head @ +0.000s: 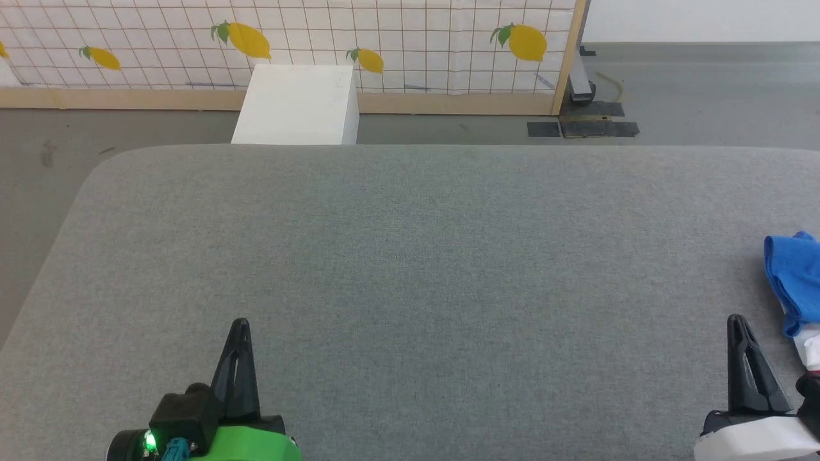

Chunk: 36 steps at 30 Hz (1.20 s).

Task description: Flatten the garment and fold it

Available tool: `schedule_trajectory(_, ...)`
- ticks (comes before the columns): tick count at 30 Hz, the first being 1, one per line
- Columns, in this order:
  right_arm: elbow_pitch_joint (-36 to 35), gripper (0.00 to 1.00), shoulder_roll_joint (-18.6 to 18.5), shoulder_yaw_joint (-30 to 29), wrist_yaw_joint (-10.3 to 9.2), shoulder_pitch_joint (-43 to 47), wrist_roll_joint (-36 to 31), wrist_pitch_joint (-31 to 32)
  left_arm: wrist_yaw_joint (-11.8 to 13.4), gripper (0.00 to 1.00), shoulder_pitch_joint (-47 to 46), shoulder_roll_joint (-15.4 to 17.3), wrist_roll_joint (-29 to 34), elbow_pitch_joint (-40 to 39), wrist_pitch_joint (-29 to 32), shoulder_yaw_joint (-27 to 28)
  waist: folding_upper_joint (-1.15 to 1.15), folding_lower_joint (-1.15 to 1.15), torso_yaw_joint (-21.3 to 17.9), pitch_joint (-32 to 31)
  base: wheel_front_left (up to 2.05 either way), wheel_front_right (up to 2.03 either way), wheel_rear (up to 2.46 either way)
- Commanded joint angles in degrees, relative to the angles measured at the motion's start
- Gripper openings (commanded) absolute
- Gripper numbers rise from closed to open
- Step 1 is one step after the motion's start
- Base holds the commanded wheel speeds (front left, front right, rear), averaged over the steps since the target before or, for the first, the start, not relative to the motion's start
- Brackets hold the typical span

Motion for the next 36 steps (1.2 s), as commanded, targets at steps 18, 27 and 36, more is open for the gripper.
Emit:
schedule_trajectory(18,0.1,0.0,0.0,2.1,-0.02,-2.1,-1.5,1.9,-0.9,0.0,-2.1,-0.2,2.1,0.9,2.3,1.0,0.0,0.0,0.1,-0.2,0.0,0.0,0.0)
schedule_trajectory(27,0.1,0.0,0.0,3.0,-0.03,-2.6,-2.0,2.7,-1.2,0.0,-2.6,-0.3,2.6,1.2,3.4,1.4,0.0,0.0,0.2,-0.3,0.0,0.0,0.0)
schedule_trajectory(36,0.2,0.0,0.1,3.9,-0.04,-3.2,-2.5,3.6,-1.5,0.0,-3.2,-0.4,3.2,1.6,4.4,1.8,0.0,0.0,0.3,-0.4,0.0,0.0,0.0)
